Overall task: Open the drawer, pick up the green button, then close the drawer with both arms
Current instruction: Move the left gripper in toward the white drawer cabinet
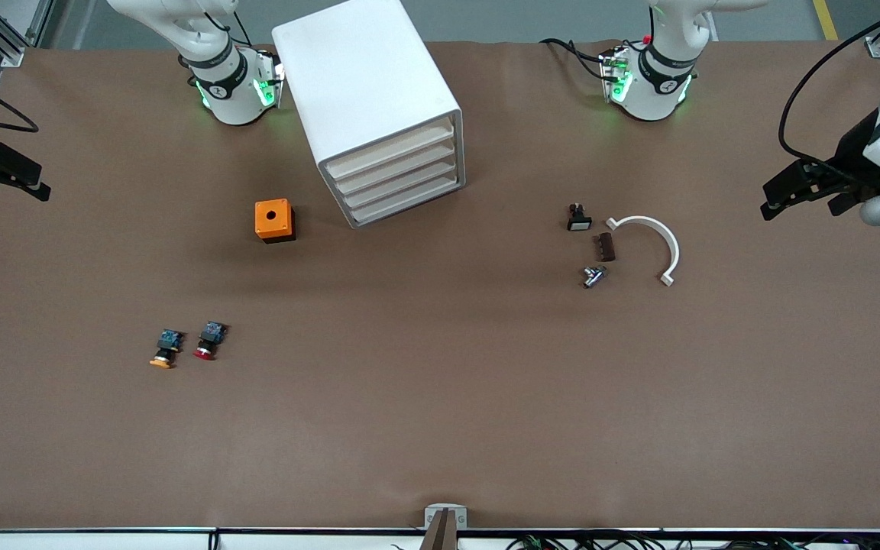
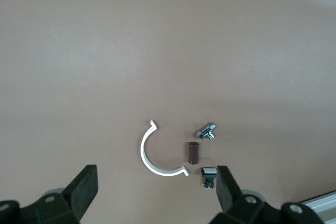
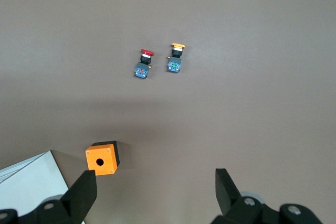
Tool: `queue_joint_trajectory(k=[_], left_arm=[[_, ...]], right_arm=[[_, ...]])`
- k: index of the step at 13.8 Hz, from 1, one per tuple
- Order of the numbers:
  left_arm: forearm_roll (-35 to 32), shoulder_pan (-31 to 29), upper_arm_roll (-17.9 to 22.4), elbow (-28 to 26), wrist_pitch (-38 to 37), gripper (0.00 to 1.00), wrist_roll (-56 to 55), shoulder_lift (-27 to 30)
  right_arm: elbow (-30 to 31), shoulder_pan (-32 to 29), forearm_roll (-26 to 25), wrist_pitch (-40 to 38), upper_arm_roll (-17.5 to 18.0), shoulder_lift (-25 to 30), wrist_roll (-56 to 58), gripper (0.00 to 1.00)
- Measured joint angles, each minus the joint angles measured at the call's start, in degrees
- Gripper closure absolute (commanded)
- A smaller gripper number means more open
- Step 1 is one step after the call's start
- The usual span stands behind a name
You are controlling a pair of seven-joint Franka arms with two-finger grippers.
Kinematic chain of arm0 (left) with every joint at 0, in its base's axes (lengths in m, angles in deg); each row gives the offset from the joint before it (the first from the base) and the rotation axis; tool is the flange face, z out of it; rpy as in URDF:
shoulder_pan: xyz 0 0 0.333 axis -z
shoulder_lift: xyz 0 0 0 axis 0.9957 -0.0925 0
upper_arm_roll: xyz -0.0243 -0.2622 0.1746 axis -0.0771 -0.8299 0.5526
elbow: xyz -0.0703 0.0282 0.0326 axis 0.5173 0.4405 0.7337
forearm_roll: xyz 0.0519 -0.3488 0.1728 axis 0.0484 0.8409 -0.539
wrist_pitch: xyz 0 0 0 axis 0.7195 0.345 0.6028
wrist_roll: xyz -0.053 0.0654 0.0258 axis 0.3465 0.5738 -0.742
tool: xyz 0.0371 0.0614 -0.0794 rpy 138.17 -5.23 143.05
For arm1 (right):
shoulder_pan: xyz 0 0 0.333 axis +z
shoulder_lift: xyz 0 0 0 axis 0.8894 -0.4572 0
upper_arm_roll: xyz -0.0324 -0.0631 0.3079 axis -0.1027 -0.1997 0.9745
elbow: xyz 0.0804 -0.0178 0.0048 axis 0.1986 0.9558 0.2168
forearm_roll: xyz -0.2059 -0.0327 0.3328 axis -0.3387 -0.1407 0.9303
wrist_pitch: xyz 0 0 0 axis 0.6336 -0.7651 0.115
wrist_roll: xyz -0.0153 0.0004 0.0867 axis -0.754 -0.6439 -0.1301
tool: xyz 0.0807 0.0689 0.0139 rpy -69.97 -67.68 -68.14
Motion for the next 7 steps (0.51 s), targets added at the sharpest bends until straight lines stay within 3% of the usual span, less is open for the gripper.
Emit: queue_joint_trajectory(k=[7], left_arm=[[0.0,0.0,0.0,0.0,-0.1,0.01,0.0,-0.4]], right_arm=[[0.0,0.0,0.0,0.0,0.0,0.0,0.0,0.0]])
